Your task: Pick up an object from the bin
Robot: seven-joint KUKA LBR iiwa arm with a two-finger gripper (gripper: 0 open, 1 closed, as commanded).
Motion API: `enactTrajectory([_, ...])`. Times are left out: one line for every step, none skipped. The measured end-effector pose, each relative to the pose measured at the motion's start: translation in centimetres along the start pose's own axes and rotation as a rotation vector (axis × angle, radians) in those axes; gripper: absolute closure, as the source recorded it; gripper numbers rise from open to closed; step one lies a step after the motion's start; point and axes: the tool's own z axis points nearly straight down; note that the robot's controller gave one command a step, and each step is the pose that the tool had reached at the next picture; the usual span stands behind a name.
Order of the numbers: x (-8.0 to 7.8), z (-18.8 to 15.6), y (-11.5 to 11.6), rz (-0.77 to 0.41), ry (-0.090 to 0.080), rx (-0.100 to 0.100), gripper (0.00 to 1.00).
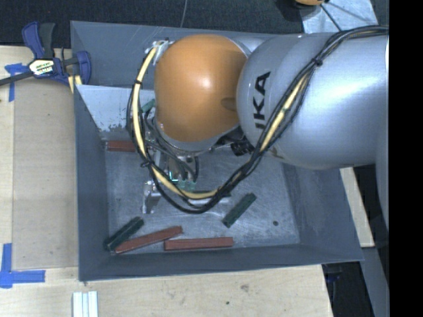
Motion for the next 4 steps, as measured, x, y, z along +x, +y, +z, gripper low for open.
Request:
enactTrajectory([-0.2,-0.3,-0.1,0.002,-0.006,-0.001,0.0])
enactTrajectory([0.3,4.2,-0.2,-0.063,-0.012,-0.002,0.0])
enactTrajectory([-0.3,11.6,-1.8,-0.062,-0.01,-0.002,0.0])
enactTrajectory([0.3,16.3,-1.6,-0.186,-0.006,0.0,1.0])
